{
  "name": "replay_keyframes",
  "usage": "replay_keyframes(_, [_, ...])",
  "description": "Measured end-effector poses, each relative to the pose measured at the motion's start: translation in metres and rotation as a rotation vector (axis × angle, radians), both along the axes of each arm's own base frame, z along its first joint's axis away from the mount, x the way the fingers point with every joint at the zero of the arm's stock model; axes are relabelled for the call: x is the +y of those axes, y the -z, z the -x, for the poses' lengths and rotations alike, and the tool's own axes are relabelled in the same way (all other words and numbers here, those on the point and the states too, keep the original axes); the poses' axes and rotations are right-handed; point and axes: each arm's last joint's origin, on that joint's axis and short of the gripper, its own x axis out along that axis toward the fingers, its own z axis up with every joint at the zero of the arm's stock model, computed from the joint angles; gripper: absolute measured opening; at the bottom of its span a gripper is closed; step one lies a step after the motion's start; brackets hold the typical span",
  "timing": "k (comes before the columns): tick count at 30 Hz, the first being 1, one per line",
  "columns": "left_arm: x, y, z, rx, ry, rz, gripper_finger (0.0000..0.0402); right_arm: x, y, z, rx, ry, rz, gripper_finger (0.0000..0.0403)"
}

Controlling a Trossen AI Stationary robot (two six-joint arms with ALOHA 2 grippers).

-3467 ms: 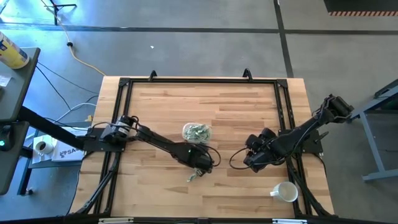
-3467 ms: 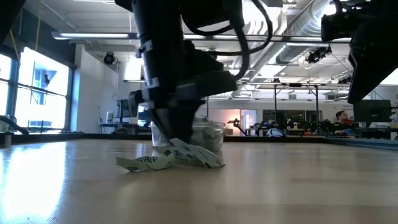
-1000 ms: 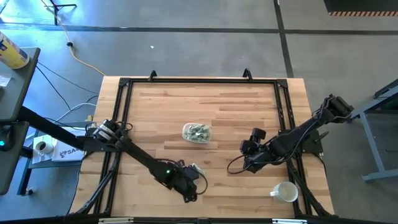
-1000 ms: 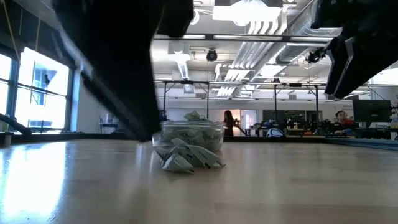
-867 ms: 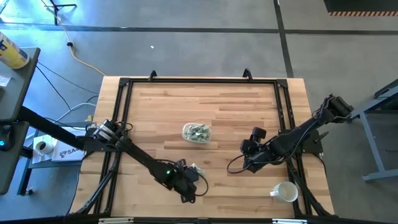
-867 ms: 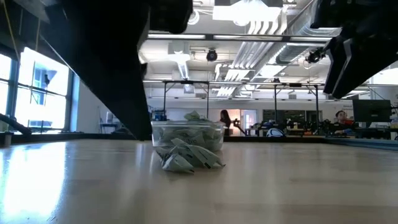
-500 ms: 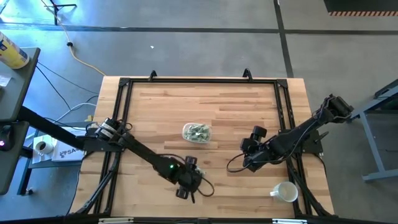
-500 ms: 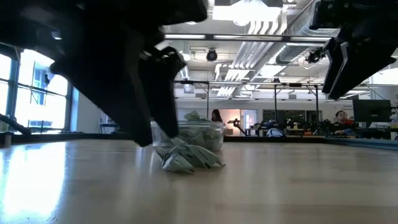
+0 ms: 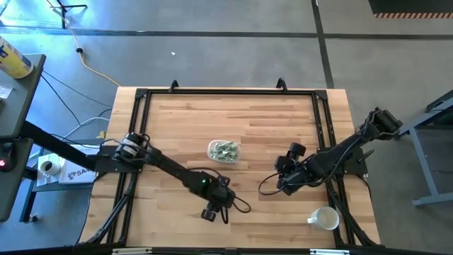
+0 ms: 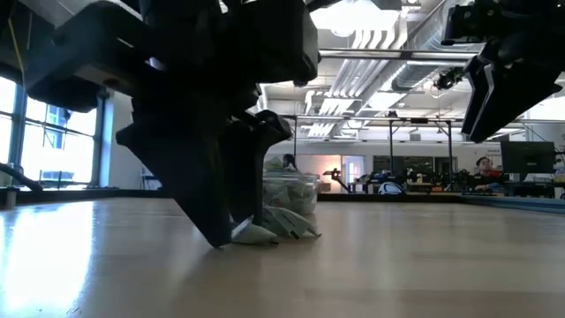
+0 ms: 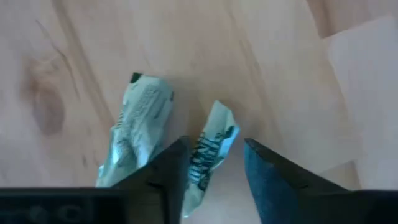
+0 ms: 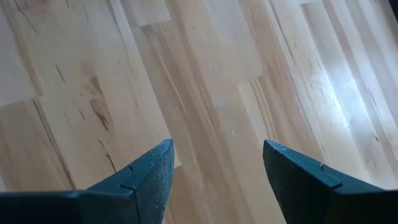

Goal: Pick and place Stevia / Truvia into bins
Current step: Put the stevia packet into the transparent container

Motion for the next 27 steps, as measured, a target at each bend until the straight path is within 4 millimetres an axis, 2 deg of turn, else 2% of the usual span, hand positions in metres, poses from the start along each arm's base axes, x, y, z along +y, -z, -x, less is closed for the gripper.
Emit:
replay_keyframes(7, [0.003,0.004,0.007,0.053,-0.036,-0.042,0.0078,-0.001,0.0,0.0,-0.012,0.003,0.027,0.0237])
replay_keyframes(10, [0.006,0.002,0.018,0.169,-0.09,-0.038,0.0026,-0.001,-0.001,0.0,-0.014,0.0,0.042,0.0237])
replay_keyframes(15, [0.007,-0.015,0.049,0.396,-0.246,-0.014,0.0034,-0.002,-0.001,0.001,0.008,-0.02,0.067,0.0237])
replay_keyframes(19, [0.012,-0.059,0.061,0.325,-0.407,0.048,0.0035,-0.005,-0.001,0.001,0.029,-0.04,0.101,0.0236])
replay_keyframes(22, [0.037,-0.084,0.06,0.197,-0.592,0.036,0.0022,-0.013,0.0,-0.002,0.055,-0.024,0.086,0.0236])
replay_keyframes(25, [0.078,-0.104,0.055,0.068,-0.792,-0.004,0.0022,-0.023,0.0,-0.007,0.055,0.026,0.065,0.0236])
replay_keyframes(27, [0.108,-0.107,0.048,0.037,-0.865,-0.01,0.0023,-0.031,-0.001,-0.013,0.027,0.064,0.061,0.0236])
